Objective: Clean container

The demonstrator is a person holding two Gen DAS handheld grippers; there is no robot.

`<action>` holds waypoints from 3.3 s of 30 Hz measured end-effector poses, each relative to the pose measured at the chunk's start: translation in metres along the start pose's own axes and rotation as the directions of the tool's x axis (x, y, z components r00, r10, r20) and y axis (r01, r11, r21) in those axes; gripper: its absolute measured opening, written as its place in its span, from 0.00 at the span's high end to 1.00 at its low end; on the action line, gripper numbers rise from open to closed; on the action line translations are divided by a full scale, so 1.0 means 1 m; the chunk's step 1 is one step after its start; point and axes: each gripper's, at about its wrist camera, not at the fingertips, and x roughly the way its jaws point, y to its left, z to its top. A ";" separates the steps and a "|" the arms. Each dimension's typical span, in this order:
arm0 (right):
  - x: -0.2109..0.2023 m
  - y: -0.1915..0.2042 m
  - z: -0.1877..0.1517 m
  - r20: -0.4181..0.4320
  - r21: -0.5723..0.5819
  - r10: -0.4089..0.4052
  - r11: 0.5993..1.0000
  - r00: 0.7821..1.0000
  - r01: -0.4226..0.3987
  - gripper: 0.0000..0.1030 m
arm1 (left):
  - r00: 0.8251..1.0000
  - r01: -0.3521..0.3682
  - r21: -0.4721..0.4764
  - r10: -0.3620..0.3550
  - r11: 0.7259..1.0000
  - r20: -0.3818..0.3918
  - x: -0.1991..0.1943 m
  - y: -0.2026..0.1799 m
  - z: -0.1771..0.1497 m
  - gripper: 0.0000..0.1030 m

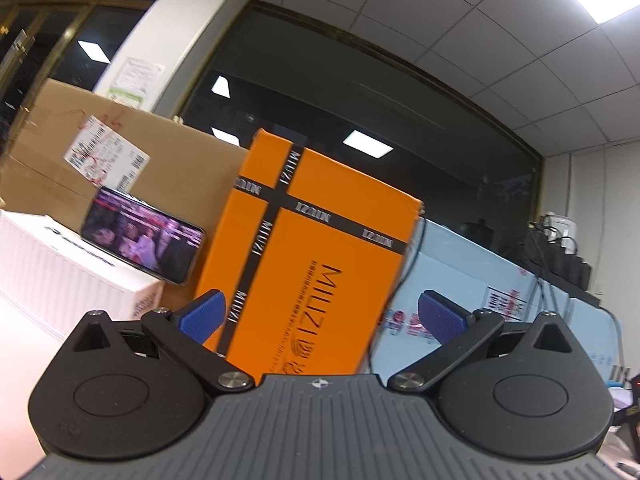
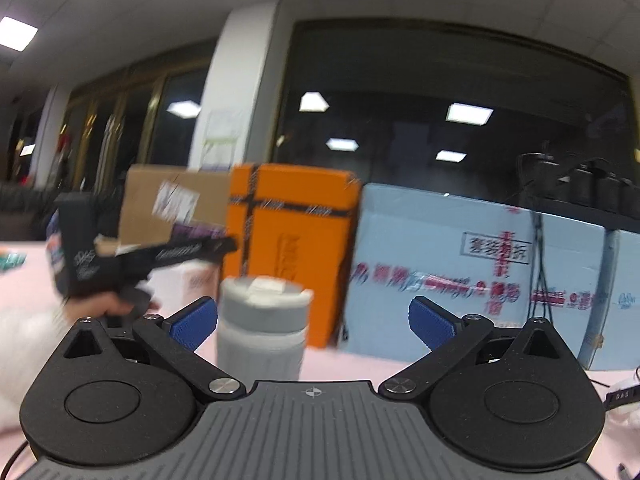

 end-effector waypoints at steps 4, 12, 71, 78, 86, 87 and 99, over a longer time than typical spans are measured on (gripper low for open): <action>0.013 -0.020 -0.012 0.110 0.069 -0.092 0.994 0.990 0.085 0.00 | 0.996 -0.074 0.065 0.071 0.995 0.050 -0.003 -0.006 -0.003 0.00; 0.053 -0.043 -0.034 0.185 0.087 -0.284 0.958 0.941 0.273 0.00 | 0.974 -0.214 0.176 0.195 0.961 0.118 -0.004 -0.013 -0.008 0.00; 0.064 -0.076 -0.062 0.032 0.246 -0.385 0.897 0.922 0.366 0.00 | 0.961 -0.222 0.254 0.255 0.941 -0.106 0.028 -0.003 -0.025 0.00; 0.063 -0.077 -0.062 0.029 0.255 -0.387 0.895 0.922 0.367 0.00 | 0.962 -0.221 0.256 0.254 0.941 -0.103 0.028 -0.004 -0.025 0.00; 0.063 -0.077 -0.062 0.028 0.260 -0.388 0.893 0.921 0.368 0.00 | 0.962 -0.220 0.256 0.253 0.941 -0.103 0.028 -0.004 -0.025 0.00; 0.063 -0.077 -0.062 0.027 0.260 -0.388 0.892 0.921 0.368 0.00 | 0.962 -0.220 0.256 0.253 0.941 -0.102 0.028 -0.003 -0.025 0.00; 0.063 -0.079 -0.062 0.024 0.269 -0.388 0.890 0.921 0.368 0.00 | 0.963 -0.218 0.259 0.250 0.941 -0.101 0.028 -0.004 -0.025 0.00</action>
